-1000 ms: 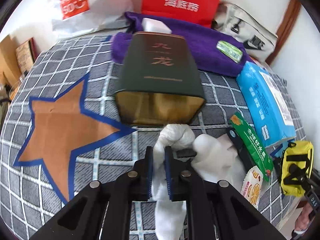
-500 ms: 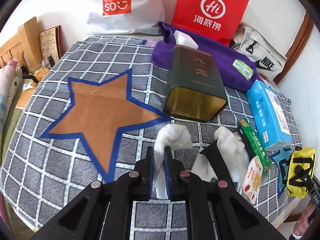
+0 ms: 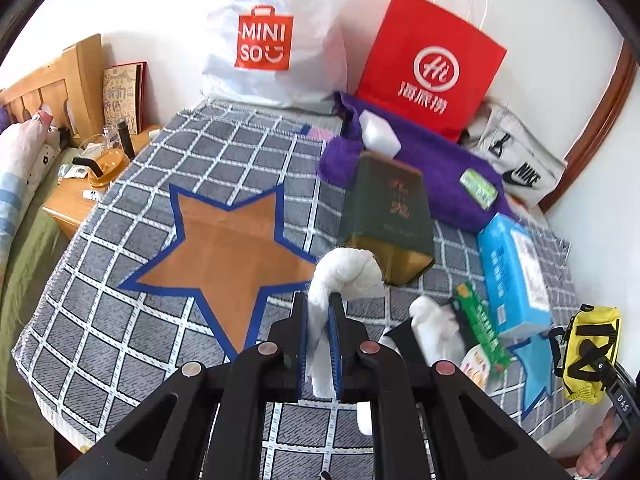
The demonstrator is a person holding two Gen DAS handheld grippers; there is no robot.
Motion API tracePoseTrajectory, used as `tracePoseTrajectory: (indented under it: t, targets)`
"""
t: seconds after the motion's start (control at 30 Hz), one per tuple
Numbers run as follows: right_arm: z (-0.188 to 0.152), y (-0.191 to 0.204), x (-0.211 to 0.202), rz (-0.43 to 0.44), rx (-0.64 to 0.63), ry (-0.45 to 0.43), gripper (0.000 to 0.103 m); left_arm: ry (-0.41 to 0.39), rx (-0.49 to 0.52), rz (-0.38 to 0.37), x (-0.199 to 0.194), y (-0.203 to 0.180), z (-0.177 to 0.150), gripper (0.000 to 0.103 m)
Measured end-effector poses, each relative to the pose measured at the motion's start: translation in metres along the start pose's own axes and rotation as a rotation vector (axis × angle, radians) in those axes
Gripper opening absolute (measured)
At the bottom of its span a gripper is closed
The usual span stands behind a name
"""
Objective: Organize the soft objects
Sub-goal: 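Carry the white glove and yellow-black cloth over the purple towel with both tools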
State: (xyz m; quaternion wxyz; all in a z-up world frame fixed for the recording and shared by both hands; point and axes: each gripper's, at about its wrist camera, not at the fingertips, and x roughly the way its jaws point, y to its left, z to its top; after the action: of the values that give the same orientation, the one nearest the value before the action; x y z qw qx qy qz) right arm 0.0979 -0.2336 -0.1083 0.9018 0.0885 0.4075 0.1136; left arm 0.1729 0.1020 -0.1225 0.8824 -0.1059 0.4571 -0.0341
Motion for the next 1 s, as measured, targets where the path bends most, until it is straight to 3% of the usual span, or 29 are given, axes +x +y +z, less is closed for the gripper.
tracePoseTrajectory:
  t: [0.43,1.0]
  targets:
    - [0.051,0.011,0.003,-0.011,-0.039,-0.047,0.008,-0.032,0.014,-0.025,-0.006,-0.017,0.042,0.010]
    - [0.118,0.003,0.033,-0.017,-0.037,-0.092,0.008,-0.044,0.053,-0.025,0.015,-0.040,0.094,0.010]
